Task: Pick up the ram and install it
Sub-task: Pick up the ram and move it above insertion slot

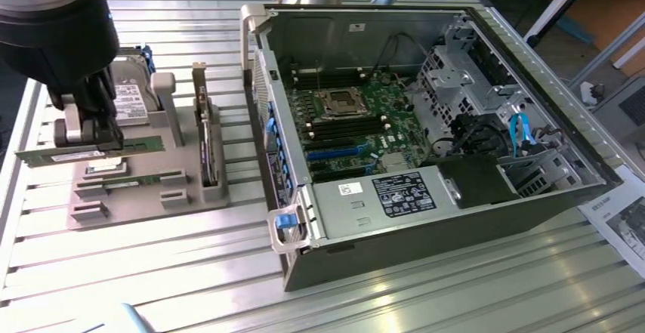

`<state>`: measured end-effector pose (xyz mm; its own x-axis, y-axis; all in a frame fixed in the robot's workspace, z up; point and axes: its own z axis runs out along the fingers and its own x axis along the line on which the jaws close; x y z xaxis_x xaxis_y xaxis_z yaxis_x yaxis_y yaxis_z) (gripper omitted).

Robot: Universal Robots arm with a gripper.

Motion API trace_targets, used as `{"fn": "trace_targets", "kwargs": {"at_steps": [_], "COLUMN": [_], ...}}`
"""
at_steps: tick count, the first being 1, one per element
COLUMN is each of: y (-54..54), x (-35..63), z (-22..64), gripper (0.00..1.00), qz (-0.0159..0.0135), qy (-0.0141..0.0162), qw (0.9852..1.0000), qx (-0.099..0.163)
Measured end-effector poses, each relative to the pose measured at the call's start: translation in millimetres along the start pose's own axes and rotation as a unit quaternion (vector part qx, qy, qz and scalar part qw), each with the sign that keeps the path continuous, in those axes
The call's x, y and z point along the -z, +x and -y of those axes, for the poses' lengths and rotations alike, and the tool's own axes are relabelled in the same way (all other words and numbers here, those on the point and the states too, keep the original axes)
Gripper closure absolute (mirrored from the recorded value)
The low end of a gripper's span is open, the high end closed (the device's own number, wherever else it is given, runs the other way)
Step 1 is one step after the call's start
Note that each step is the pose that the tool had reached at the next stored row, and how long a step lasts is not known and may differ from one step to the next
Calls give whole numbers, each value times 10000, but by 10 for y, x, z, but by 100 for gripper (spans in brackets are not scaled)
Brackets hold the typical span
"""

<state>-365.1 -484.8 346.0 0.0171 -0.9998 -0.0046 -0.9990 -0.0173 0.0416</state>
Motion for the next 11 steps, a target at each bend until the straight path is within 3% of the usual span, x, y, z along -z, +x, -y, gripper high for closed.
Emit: {"fn": "trace_targets", "kwargs": {"at_steps": [11], "y": [-2], "x": [408], "z": [-15], "gripper": [88], "qz": [0], "qy": [0], "qw": [10000], "qx": [0]}}
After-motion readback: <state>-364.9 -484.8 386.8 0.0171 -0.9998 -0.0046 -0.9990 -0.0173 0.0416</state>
